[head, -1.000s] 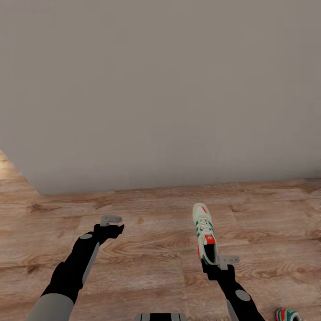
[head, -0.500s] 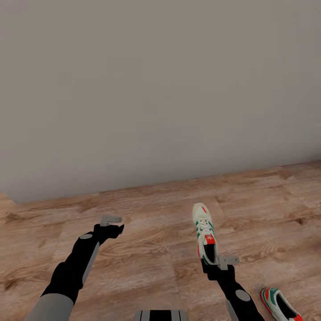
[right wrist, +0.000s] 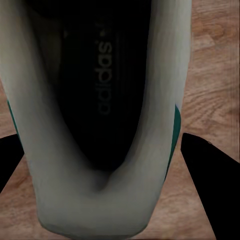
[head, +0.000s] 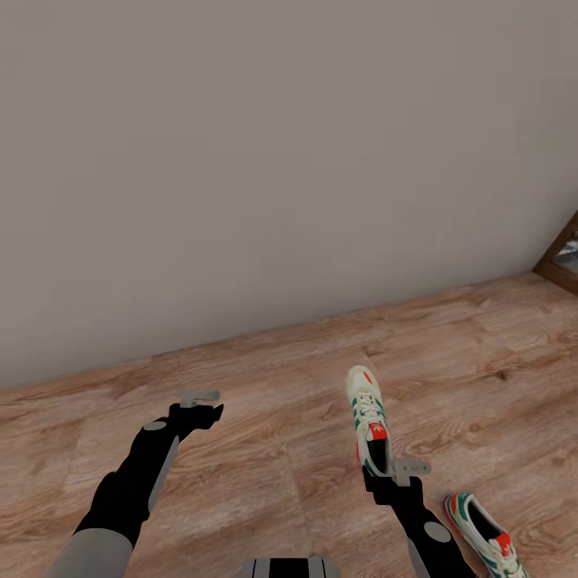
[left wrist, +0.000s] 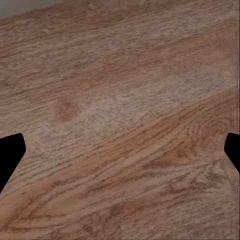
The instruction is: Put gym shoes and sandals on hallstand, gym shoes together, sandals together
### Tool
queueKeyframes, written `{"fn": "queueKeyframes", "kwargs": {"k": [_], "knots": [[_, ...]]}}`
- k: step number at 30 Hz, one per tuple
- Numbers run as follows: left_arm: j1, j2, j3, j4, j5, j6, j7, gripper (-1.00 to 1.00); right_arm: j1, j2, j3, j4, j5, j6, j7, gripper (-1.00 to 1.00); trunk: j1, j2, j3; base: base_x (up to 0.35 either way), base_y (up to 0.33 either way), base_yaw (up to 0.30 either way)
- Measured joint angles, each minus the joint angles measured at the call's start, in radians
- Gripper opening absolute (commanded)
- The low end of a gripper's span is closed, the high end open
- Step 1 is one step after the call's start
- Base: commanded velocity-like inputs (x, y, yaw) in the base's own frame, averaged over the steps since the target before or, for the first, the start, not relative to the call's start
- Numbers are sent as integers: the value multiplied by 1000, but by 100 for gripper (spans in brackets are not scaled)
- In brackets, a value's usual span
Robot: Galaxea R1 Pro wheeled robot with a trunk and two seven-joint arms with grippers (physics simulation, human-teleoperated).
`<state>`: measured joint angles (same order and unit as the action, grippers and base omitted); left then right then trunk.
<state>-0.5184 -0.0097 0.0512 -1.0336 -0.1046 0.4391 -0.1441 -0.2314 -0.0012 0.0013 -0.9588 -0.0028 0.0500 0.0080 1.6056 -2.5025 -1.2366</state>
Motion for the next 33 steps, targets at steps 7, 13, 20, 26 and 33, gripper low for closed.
{"fn": "queueKeyframes", "kwargs": {"k": [7,13,20,26,33], "knots": [[0,0,0,0,0,0,0,100,0,0,0,0,0,0,0,-100,0,0,9,0,0,-232],[0,0,0,0,0,0,0,100,0,0,0,0,0,0,0,-100,0,0,16,-1,7,-231],[0,0,0,0,0,1,0,100,0,0,0,0,0,0,0,-100,0,0,24,-58,215,-223],[0,0,0,1,0,1,0,100,0,0,0,1,1,0,-5,-100,0,0,28,-17,275,-73],[0,0,0,1,0,1,0,100,0,0,-5,0,0,0,-5,-100,0,0,28,47,251,-6]]}}
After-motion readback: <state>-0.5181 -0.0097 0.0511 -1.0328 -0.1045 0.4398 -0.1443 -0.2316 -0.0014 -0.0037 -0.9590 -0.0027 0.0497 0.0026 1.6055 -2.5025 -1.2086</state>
